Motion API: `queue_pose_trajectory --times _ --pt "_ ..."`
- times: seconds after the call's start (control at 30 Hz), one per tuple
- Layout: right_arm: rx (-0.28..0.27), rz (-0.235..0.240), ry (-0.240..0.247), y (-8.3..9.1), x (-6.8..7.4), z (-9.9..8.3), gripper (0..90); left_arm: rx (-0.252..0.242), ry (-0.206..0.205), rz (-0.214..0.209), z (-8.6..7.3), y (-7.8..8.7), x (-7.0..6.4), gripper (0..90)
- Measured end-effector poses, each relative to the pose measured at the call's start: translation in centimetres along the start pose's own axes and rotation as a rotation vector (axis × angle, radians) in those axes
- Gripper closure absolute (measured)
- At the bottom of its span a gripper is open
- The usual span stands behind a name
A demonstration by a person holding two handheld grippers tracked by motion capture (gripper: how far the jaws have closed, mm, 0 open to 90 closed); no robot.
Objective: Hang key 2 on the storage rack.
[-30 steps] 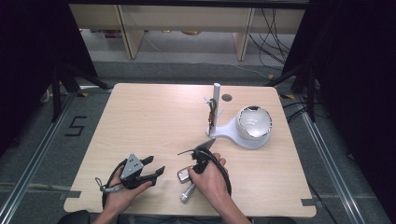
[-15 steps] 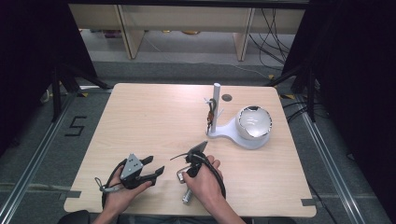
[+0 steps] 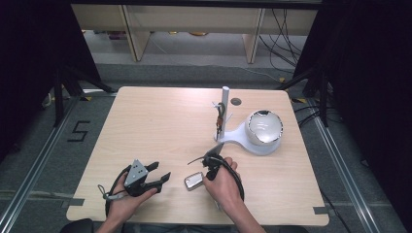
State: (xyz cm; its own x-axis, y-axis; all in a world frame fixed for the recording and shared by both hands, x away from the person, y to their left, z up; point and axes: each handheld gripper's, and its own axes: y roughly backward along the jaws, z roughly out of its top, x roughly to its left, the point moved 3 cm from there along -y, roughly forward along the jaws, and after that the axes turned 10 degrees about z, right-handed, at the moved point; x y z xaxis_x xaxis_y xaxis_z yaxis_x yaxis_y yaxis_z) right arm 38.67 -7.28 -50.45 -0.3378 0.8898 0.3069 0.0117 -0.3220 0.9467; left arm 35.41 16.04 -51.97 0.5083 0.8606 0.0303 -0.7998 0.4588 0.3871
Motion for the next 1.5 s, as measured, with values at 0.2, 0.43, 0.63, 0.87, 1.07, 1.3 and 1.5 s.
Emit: queue_pose_trajectory --times 0.2,0.43,0.63,0.87,1.07,1.3,1.5 --pt "-0.012 0.015 0.005 0.0 -0.5 0.0 62.7 -0.004 0.000 -0.007 0.0 -0.1 -0.1 38.4" --pt "0.002 -0.034 0.071 -0.1 0.0 0.1 69.2 0.003 -0.009 -0.004 0.0 0.0 -0.1 38.4" --pt "0.042 -0.057 0.119 -0.1 -0.1 0.4 73.7 -0.005 -0.006 -0.013 0.0 -0.1 -0.2 38.5" --pt "0.055 -0.027 0.158 -0.1 -0.3 0.6 74.5 -0.006 -0.007 -0.005 0.0 0.0 -0.1 38.5" --pt "0.027 0.015 0.141 0.3 -1.0 0.2 74.6 -0.005 -0.007 0.000 0.0 0.0 0.0 38.6" --pt "-0.124 0.016 0.192 1.9 -1.0 -0.3 74.6 -0.007 -0.005 0.001 0.0 0.0 -0.1 38.6" --pt "-0.266 0.044 0.214 3.5 -0.7 0.1 74.6 -0.008 -0.006 0.004 0.0 0.1 0.0 38.6"
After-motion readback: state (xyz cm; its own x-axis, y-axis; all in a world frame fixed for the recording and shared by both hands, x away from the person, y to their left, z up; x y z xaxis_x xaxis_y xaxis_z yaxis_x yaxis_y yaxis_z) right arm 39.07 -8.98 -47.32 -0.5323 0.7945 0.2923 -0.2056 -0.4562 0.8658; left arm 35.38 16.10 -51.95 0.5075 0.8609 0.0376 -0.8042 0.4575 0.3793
